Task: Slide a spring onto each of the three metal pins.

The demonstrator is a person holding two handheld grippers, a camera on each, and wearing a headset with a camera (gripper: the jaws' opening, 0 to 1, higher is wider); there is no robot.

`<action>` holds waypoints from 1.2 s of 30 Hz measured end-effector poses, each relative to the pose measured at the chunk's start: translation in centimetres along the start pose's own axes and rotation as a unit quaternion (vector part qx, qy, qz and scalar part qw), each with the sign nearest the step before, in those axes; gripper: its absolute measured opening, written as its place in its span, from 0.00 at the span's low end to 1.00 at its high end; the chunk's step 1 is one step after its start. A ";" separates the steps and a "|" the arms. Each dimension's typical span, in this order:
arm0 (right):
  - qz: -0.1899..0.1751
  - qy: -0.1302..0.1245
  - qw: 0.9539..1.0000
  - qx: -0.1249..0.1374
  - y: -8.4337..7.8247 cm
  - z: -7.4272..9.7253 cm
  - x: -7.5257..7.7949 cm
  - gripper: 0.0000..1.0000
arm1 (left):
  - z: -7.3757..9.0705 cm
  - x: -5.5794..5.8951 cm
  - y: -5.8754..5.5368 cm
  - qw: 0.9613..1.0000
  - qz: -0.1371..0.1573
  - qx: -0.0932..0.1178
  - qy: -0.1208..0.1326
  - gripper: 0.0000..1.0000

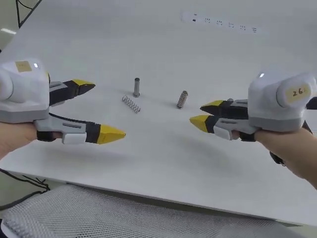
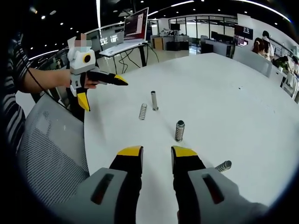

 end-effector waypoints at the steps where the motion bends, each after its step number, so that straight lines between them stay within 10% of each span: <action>1: 0.003 0.002 1.000 -0.002 0.1 -0.2 -0.2 0.26 | 0.0 0.0 0.0 1.000 0.000 0.000 0.000 0.91; 23: 0.074 0.068 0.995 -0.029 4.4 -7.5 -5.9 0.25 | 0.6 -0.2 -0.3 1.000 0.005 0.006 0.004 0.91; 36: 0.086 0.046 0.993 -0.068 4.2 -11.6 -4.9 0.23 | 1.2 -0.3 -0.9 1.000 0.012 0.005 0.011 0.90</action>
Point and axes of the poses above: the centre of the closed fingertips' face, and the gripper's own axes: z roughly backward along the fingers, x roughly to its right, y roughly out of its top, the point moved 2 cm from there along z, roughly backward along the fingers, and after that the axes turned 8 degrees about -z, right-handed, at the moved point
